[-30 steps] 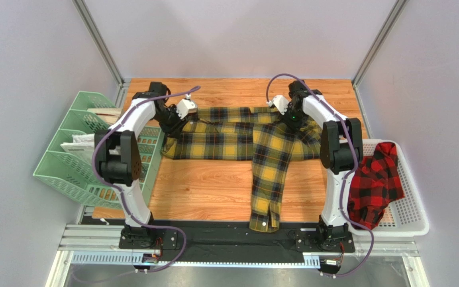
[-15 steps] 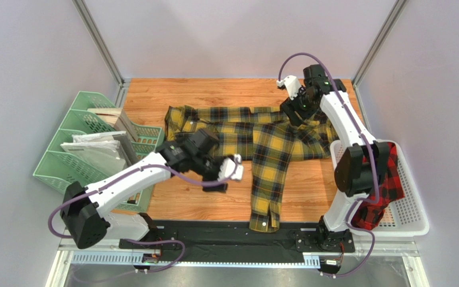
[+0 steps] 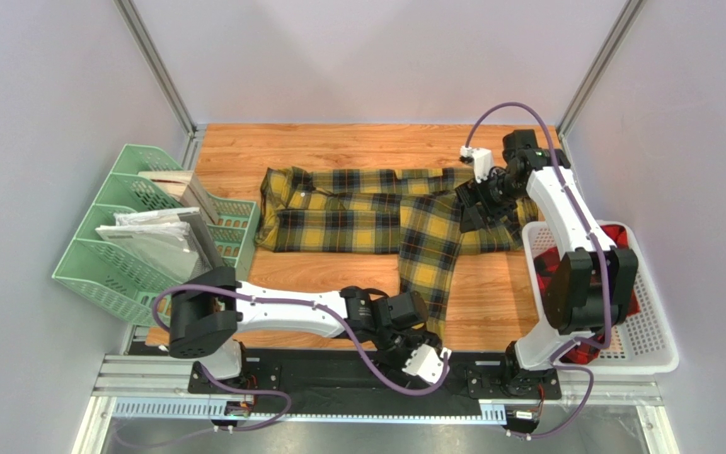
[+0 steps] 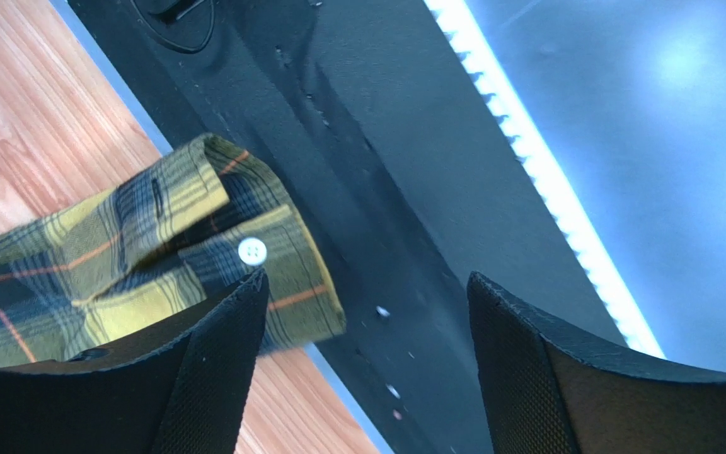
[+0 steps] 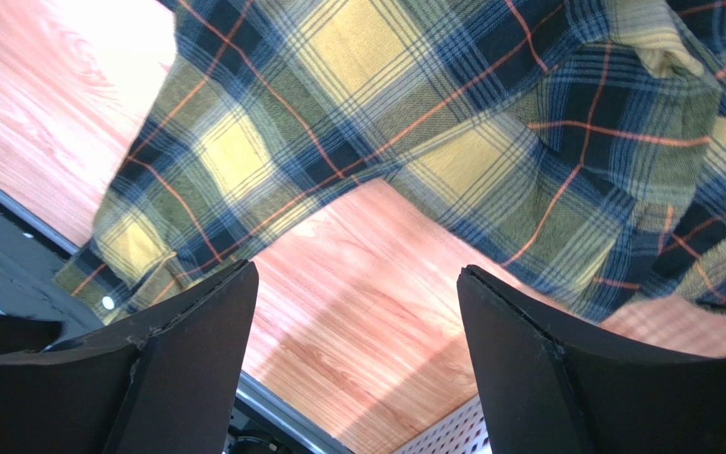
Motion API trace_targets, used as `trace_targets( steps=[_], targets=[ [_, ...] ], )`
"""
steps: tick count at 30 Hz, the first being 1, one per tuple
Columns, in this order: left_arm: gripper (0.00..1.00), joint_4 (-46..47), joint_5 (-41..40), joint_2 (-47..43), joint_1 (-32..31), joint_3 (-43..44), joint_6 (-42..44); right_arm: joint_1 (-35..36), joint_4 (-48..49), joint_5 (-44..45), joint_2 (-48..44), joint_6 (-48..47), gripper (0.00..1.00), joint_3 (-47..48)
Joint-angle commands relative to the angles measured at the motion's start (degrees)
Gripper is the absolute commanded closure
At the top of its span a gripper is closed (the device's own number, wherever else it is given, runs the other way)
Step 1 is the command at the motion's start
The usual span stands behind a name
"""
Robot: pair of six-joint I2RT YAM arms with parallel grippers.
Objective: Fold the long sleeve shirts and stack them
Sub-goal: Fold the shirt
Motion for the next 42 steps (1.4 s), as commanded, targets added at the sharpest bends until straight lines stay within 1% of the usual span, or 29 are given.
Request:
trace_targets(
  steps=[1,6,9,10,12,13,14,15,16,17,18,19,22,26,29,30,31,33,34,36,38,39,42],
  targets=[
    [0.20,7.36,-4.79,4.81,-0.01,2.53,0.75,-1.13,0.11,-4.97,-7.10,0.41,0.19,-2.08],
    [0.26,12.28,-8.32,8.17,-0.01,-0.54,3.31,-1.22,-1.30,-5.85,-13.87,-4.77,0.23,-8.58],
    [0.37,13.17,-9.99,9.49,-0.01,-1.86,4.27,-1.49,-1.65,-6.37,-17.74,-8.46,0.27,-12.36],
    [0.50,13.17,-11.21,9.66,0.08,-2.30,4.36,-1.66,-1.91,-6.72,-18.53,-10.38,0.28,-12.98],
    [0.64,12.56,-11.31,8.79,0.51,-2.75,4.19,-2.10,-2.27,-8.65,-20.38,-12.24,0.31,-14.30],
    [0.77,12.21,-10.53,8.18,1.74,-2.66,3.58,-2.54,-2.35,-9.53,-20.82,-12.94,0.31,-14.66],
    [0.87,11.42,-9.74,7.30,2.79,-2.49,1.83,-2.80,-2.35,-11.63,-21.61,-14.60,0.31,-14.92],
    [0.94,10.81,-8.51,5.12,4.11,-1.61,0.86,-3.15,-2.27,-12.69,-21.79,-15.40,0.31,-15.01],
    [1.00,9.32,-5.10,3.70,7.25,-1.00,0.07,-3.24,-2.35,-14.01,-21.88,-16.11,0.30,-15.01],
    [1.00,8.17,-2.81,2.38,9.02,-0.12,-0.81,-5.16,-2.35,-15.42,-21.79,-17.42,0.29,-14.75],
    [1.00,7.12,-0.26,0.11,10.78,2.15,-1.26,-5.52,-2.70,-17.78,-21.62,-17.96,0.27,-14.40],
    [1.00,3.98,4.20,-0.70,14.19,3.65,-1.69,-5.88,-2.97,-18.85,-21.09,-18.74,0.27,-13.27],
    [1.00,-2.71,9.85,-1.32,18.87,9.89,-0.82,-5.88,-3.23,-20.87,-19.69,-20.42,0.26,-11.68],
    [1.00,-6.95,12.06,-0.80,23.01,14.47,0.58,-5.79,-4.46,-22.81,-18.36,-21.65,0.24,-9.30],
    [1.00,-7.04,14.61,1.31,27.49,16.23,-2.04,-4.83,-1.93,-23.08,-19.68,-20.17,0.20,-11.22],
    [1.00,-7.48,15.40,3.32,28.72,18.58,-3.09,-4.22,0.87,-22.38,-20.20,-19.11,0.18,-13.41],
    [1.00,-7.74,16.28,4.38,31.25,19.91,-6.59,-1.77,2.03,-22.02,-21.34,-17.10,0.16,-14.39],
    [1.00,-7.48,18.30,7.88,34.16,23.42,-10.47,0.79,5.88,-20.27,-22.57,-13.94,0.14,-17.71],
    [1.00,-7.13,19.27,9.13,36.70,24.57,-15.01,3.58,6.78,-19.92,-23.19,-11.66,0.13,-18.43],
    [1.00,-7.39,21.29,12.63,39.09,27.39,-17.94,5.97,9.68,-19.74,-23.55,-9.10,0.12,-19.84],
    [1.00,-7.22,22.87,14.14,41.47,28.88,-19.62,8.79,12.74,-19.21,-23.20,-6.28,0.09,-20.20],
    [1.00,-7.22,23.40,14.93,42.17,29.15,-19.72,10.45,14.07,-18.60,-22.85,-5.66,0.03,-20.37],
    [1.00,-7.39,24.19,15.81,42.61,29.94,-19.02,12.04,18.11,-16.31,-19.26,-4.34,0.00,-20.11]
  ],
)
